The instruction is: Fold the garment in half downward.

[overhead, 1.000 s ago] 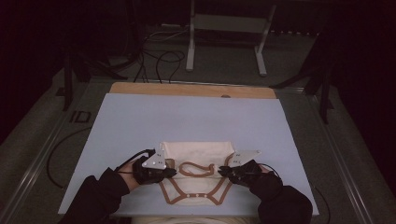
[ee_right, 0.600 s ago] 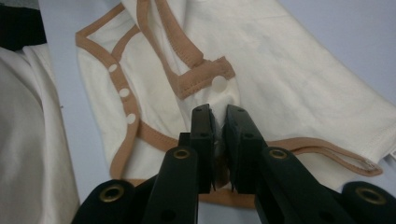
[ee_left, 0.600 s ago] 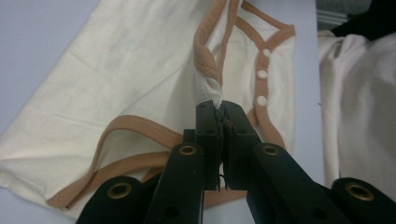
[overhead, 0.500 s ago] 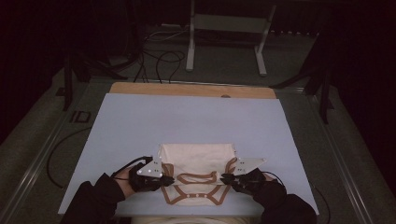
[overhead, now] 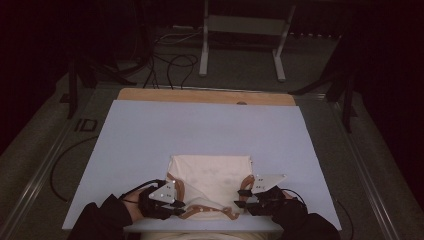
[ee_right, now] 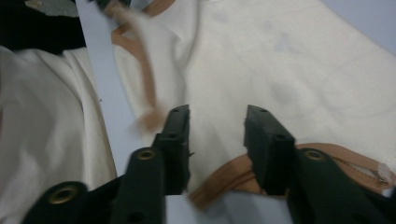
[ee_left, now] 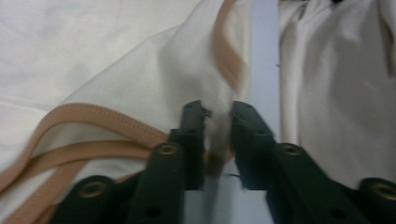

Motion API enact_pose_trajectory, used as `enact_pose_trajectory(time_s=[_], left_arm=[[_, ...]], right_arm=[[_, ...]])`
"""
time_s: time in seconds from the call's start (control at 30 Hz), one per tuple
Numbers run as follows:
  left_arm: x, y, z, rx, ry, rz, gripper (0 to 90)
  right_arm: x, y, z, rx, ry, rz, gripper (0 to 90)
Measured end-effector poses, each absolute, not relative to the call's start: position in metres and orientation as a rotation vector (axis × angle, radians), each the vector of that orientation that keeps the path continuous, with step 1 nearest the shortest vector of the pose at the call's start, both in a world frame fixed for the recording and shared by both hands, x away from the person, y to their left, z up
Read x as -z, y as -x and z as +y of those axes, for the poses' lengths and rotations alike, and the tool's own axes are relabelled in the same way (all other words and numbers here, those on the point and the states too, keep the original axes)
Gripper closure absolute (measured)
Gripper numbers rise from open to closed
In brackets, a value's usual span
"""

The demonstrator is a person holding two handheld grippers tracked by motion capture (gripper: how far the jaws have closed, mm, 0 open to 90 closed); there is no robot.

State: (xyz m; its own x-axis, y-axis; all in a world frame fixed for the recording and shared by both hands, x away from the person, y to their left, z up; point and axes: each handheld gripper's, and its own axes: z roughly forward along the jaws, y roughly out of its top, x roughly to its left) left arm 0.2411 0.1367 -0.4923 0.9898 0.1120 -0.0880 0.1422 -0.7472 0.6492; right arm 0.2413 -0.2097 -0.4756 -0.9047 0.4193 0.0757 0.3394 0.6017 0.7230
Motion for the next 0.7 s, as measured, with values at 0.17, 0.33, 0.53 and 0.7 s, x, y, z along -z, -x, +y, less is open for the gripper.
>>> enact_pose_trajectory(time_s=[0.17,0.33,0.53,0.7], left_arm=[[0.494,-0.233,0.138,0.099,-2.430,0.154,57.6],[0.491,-0.235,0.145,0.066,-2.378,0.208,40.8],[0.487,-0.240,0.148,0.070,-2.342,0.253,20.5],[0.483,-0.244,0.149,0.036,-2.325,0.289,5.9]], right_arm=[[0.474,-0.244,-0.211,-1.228,-0.673,2.695,44.9],[0.476,-0.250,-0.214,-1.280,-0.747,2.657,28.0],[0.476,-0.253,-0.218,-1.342,-0.783,2.628,15.3],[0.475,-0.255,-0.220,-1.361,-0.782,2.597,13.0]])
